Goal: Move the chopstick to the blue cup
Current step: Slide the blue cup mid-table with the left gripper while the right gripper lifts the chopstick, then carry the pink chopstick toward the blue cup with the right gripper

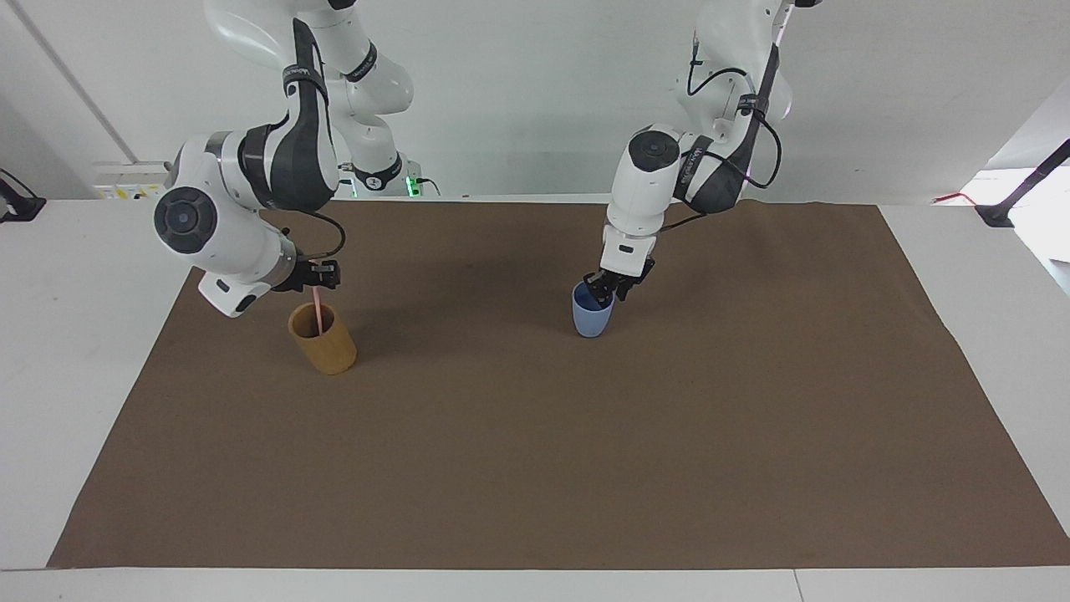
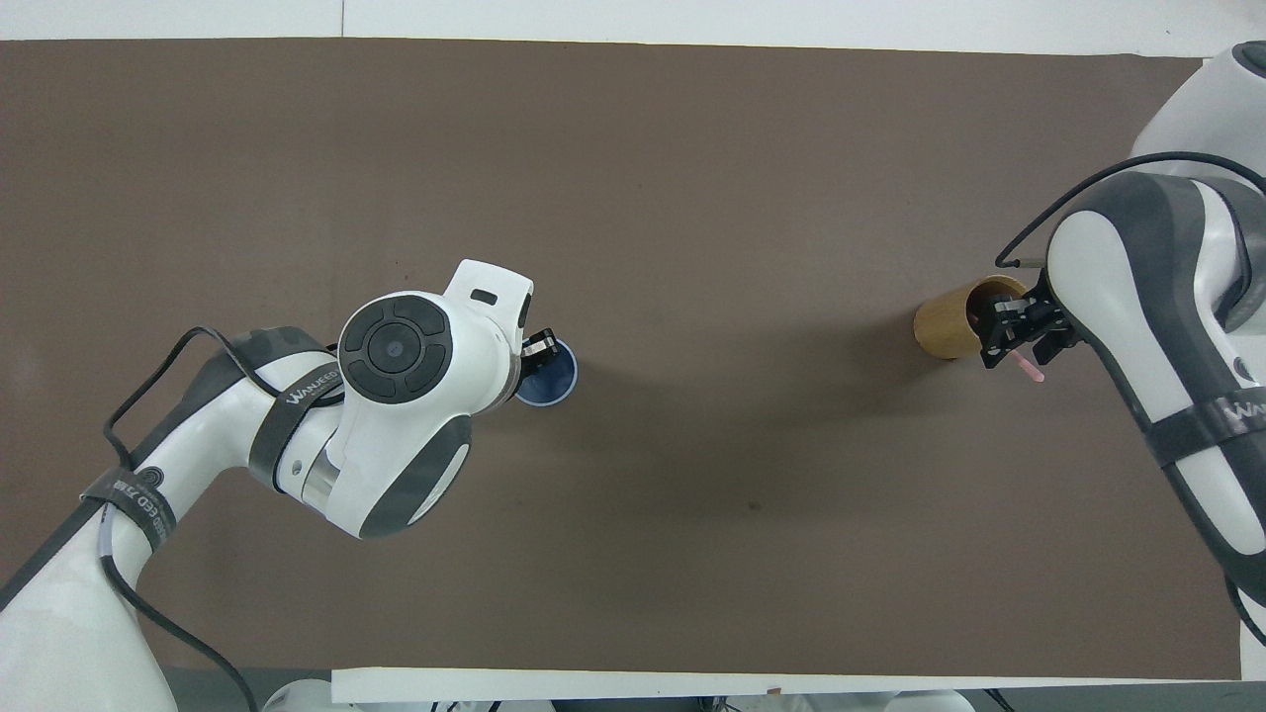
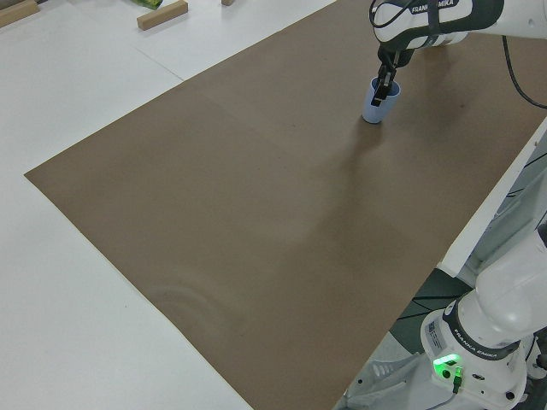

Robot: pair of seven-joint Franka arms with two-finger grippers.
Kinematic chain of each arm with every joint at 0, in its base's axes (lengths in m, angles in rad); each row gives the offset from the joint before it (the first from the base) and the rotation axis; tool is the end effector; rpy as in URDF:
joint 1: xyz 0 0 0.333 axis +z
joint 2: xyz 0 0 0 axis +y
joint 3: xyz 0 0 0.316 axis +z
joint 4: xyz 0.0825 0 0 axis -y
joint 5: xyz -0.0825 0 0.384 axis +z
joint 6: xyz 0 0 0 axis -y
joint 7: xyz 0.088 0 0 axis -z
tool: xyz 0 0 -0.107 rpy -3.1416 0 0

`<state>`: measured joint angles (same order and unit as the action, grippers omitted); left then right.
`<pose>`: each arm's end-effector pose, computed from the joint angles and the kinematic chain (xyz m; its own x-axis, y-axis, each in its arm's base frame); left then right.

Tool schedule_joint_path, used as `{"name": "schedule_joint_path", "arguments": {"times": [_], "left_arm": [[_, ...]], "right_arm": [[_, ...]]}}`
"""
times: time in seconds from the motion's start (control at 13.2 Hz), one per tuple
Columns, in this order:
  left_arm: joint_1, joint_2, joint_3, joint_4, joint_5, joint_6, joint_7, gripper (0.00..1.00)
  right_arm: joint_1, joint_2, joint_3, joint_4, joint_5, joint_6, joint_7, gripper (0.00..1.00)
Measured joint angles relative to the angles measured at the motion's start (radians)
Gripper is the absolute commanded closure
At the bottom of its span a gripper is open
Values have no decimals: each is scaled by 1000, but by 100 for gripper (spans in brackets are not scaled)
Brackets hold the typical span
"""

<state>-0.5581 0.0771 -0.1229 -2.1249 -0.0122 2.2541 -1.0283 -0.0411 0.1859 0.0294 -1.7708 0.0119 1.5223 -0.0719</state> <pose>0.4343 -0.3515 0.3798 0.9374 0.3482 0.0106 0.3471 -0.9362 0.0550 0.5611 -0.0060 0.4262 0.9060 0.0636 -0.4185 0.0485 -0.9977 -0.0466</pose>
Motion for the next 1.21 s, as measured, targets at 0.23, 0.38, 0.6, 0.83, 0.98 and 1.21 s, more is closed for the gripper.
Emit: {"name": "schedule_joint_path", "arguments": {"times": [0.23,0.38,0.6,0.83,0.98,1.21], "left_arm": [[2,-8,3,42,0,-60,0,0],[25,-32,9,132,0,-223,0,0],[188,-95,17,212,9,-418,201,0],[469,-109,28,332,9,-606,634,0],[602,-109,32,404,32,-670,883,0],[644,-107,28,427,50,-682,973,0]], "right_arm": [[-7,0,-1,1,0,-9,-7,100],[-7,0,-1,2,-1,-9,-8,100],[-8,0,-1,20,-1,-29,-8,100],[-7,0,-1,151,-3,-147,-8,100],[-2,1,4,283,-1,-253,-9,100],[43,10,46,468,13,-375,35,100]]}}
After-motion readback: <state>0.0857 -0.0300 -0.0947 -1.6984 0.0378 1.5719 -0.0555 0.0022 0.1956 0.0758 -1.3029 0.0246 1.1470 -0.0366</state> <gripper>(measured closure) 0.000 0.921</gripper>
